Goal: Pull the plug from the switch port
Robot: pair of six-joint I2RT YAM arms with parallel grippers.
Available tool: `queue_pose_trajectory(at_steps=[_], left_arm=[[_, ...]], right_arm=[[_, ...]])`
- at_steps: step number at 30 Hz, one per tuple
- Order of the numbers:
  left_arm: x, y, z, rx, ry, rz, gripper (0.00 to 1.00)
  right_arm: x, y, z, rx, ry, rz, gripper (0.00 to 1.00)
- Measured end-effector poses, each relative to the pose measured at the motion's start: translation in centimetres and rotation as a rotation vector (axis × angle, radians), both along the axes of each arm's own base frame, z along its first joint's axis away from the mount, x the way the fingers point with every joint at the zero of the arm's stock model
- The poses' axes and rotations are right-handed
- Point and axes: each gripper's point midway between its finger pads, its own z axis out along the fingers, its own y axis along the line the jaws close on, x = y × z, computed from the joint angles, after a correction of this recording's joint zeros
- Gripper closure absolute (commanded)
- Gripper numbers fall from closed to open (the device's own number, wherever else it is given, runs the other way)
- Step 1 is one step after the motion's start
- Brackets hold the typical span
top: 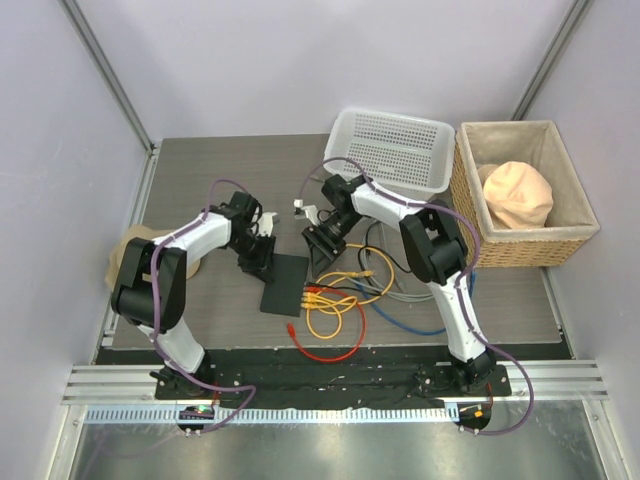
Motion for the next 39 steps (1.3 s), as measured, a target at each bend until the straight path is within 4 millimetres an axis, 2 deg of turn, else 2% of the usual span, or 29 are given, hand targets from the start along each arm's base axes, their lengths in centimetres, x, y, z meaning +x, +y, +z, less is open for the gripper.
queue_pose_trajectory(at_steps=[4, 7, 17, 22, 27, 35, 39], left_arm=[[0.1, -0.1, 0.0, -0.007, 0.02, 0.017, 0.8], [0.0, -0.1, -0.1, -0.004, 0.034, 0.025, 0.82], [0.1, -0.1, -0.2, -0.001, 0.072, 0.033, 0.83], [0.1, -0.1, -0.2, -0.001, 0.075, 0.033, 0.83], [0.1, -0.1, -0.2, -0.001, 0.074, 0.033, 0.83], [0.1, -0.1, -0.2, 0.0, 0.074, 0.033, 0.83], [0.1, -0.1, -0.2, 0.0, 0.074, 0.033, 0.83]], right_arm=[[-0.7, 0.5, -1.0, -0.022, 0.043, -0.015, 0.3], [-1.1, 0.9, -1.0, -0.017, 0.073, -0.026, 0.32], [-2.0, 1.8, -1.6, 0.015, 0.19, -0.05, 0.45], [-2.2, 2.0, -1.9, 0.025, 0.213, -0.053, 0.52], [-2.4, 2.3, -2.1, 0.019, 0.228, -0.06, 0.53], [-2.8, 3.1, -2.4, -0.011, 0.232, -0.073, 0.64], [-2.7, 3.0, -2.6, -0.019, 0.23, -0.078, 0.65]])
